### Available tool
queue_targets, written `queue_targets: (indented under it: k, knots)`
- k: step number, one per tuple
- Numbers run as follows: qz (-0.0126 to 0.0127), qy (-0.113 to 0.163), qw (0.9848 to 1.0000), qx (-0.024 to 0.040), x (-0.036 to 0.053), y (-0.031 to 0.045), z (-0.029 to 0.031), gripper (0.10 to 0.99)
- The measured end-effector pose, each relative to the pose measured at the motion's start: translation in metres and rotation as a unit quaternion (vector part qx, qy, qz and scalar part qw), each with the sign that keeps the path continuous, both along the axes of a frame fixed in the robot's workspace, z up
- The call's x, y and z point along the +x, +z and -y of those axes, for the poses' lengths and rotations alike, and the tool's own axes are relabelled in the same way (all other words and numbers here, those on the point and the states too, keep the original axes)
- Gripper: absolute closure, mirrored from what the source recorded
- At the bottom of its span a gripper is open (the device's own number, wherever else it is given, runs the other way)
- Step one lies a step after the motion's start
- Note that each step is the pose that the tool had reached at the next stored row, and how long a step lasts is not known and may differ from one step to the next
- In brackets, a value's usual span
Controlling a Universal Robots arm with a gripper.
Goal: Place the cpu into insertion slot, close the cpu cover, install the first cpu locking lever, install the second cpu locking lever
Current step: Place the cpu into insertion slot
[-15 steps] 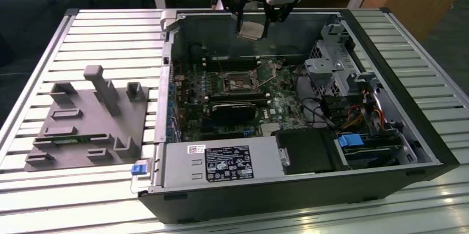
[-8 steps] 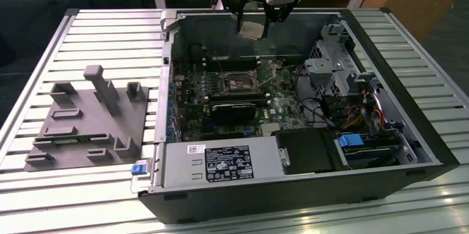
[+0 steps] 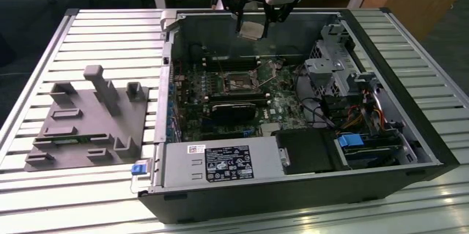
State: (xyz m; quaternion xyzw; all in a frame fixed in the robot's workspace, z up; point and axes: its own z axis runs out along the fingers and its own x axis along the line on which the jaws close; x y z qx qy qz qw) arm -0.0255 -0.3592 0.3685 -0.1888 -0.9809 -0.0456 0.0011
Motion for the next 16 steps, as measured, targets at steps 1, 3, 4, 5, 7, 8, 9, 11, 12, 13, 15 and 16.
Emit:
queue_targets:
  k: [1, 3, 4, 5, 7, 8, 9, 11, 12, 13, 15, 16]
  knots:
    - [0.0000, 0.000, 1.0000, 0.0000, 0.0000, 0.0000, 0.0000, 0.545]
    - [0.0000, -0.001, 1.0000, 0.0000, 0.0000, 0.0000, 0.0000, 0.545]
    - [0.0000, -0.002, 1.0000, 0.0000, 0.0000, 0.0000, 0.0000, 0.545]
    - [0.0000, -0.002, 1.0000, 0.0000, 0.0000, 0.0000, 0.0000, 0.545]
    - [0.0000, -0.003, 1.0000, 0.0000, 0.0000, 0.0000, 0.0000, 0.545]
    - [0.0000, -0.003, 1.0000, 0.0000, 0.0000, 0.0000, 0.0000, 0.545]
    - [0.0000, -0.004, 1.0000, 0.0000, 0.0000, 0.0000, 0.0000, 0.545]
    - [0.0000, -0.004, 1.0000, 0.0000, 0.0000, 0.0000, 0.0000, 0.545]
    - [0.0000, -0.005, 1.0000, 0.0000, 0.0000, 0.0000, 0.0000, 0.545]
    - [0.0000, -0.005, 1.0000, 0.0000, 0.0000, 0.0000, 0.0000, 0.545]
    - [0.0000, -0.006, 1.0000, 0.0000, 0.0000, 0.0000, 0.0000, 0.545]
    - [0.0000, -0.006, 1.0000, 0.0000, 0.0000, 0.0000, 0.0000, 0.545]
